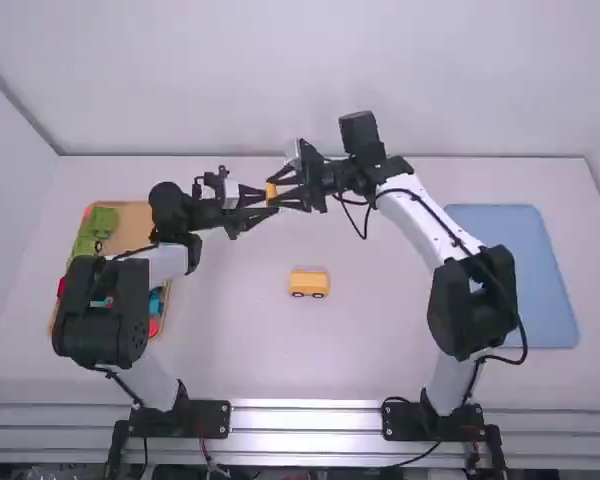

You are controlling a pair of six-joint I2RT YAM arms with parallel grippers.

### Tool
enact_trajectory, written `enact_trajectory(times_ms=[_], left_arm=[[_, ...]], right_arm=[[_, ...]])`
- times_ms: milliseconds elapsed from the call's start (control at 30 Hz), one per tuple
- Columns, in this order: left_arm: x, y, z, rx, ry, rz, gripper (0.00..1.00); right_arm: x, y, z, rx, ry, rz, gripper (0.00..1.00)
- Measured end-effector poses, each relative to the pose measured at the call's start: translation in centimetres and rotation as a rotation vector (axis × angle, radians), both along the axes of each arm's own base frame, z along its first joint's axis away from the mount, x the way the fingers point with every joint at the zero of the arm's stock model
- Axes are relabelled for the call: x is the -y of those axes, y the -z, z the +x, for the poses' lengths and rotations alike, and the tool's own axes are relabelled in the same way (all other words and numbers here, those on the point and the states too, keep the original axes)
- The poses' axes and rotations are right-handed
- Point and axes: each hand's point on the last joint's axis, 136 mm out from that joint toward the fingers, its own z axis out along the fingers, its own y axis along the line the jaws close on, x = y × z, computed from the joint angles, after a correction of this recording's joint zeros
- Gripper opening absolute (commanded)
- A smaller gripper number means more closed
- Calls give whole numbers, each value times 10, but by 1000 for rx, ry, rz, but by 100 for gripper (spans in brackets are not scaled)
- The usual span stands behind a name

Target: Assemble lego blocks to make yellow taxi

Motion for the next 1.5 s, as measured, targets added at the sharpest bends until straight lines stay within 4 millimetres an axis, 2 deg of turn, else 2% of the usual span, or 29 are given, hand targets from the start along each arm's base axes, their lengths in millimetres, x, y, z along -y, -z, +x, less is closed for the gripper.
enact_trajectory(times_ms=[167,200,267,300,333,500,633,733,833,1000,1067,1167,1333,1400,1500], left_arm=[[0,0,0,-9,-1,-2,20],[0,0,0,-18,0,-4,29],[0,0,-1,-16,4,-3,72],[0,0,-1,-13,4,-3,83],[0,0,-1,-13,7,-2,99],[0,3,-1,-35,11,-1,99],[0,15,1,-117,10,4,99],[0,35,3,-233,-1,19,99],[-4,64,9,-372,-74,50,99],[-17,104,24,-496,-248,136,99],[-26,117,33,-515,-339,179,99],[-36,124,43,-513,-426,211,99],[-59,128,63,-595,-628,196,99],[-66,127,63,-626,-684,200,99],[-81,112,59,-644,-791,216,99]], right_arm=[[0,0,0,9,-4,3,29],[-1,-1,0,17,-6,5,25],[-2,0,-1,17,-6,2,16],[-3,0,-1,15,-6,0,15],[-3,1,-1,16,-4,-2,15],[-7,6,3,22,28,-34,12],[-3,18,19,-10,149,-126,10],[8,27,33,-37,306,-242,10],[28,28,40,-44,481,-371,10],[55,39,34,-81,684,-562,13],[64,51,29,-114,740,-644,15],[72,66,26,-144,774,-691,22],[75,91,28,-182,819,-695,19],[76,97,27,-199,824,-696,19],[74,102,22,-227,810,-694,19]])
